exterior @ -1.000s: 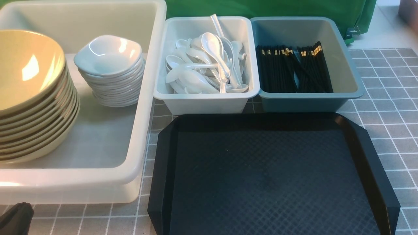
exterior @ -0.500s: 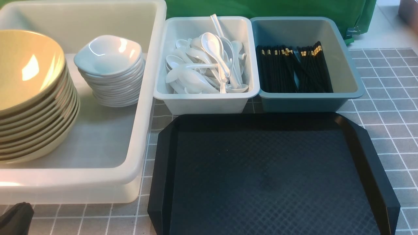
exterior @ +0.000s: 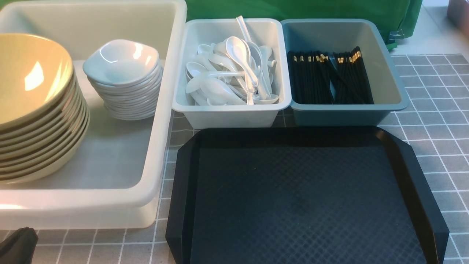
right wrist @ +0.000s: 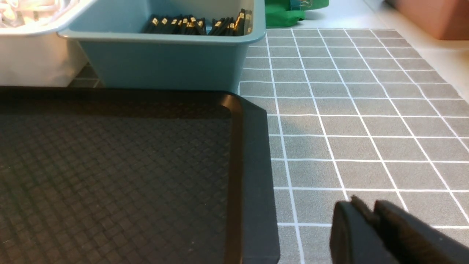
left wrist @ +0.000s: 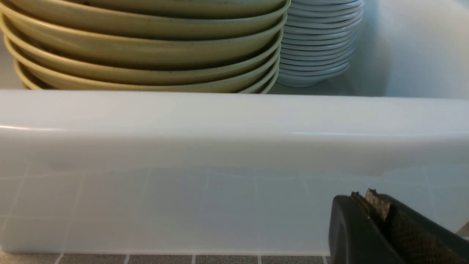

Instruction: On grey table put chopsticks spoon bowls plates into blue grey white boxes.

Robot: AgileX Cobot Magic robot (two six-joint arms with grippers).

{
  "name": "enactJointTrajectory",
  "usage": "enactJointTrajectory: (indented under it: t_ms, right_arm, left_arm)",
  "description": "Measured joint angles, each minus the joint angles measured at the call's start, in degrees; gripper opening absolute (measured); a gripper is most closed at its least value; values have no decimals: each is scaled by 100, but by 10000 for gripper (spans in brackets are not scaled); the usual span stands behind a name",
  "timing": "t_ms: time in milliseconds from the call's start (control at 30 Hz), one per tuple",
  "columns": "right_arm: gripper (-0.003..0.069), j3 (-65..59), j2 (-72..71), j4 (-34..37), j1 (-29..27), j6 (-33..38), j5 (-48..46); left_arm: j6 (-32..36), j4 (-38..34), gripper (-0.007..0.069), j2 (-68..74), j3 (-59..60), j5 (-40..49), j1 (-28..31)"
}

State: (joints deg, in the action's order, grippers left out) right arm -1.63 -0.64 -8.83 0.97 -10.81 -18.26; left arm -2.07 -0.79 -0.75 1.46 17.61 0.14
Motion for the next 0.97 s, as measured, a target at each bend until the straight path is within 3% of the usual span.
enactJointTrajectory:
  t_ms: [967]
  right_arm:
    - [135, 0, 0, 0, 0, -5, 0]
  left_arm:
    - [-3, 0, -11, 0, 0, 0, 0]
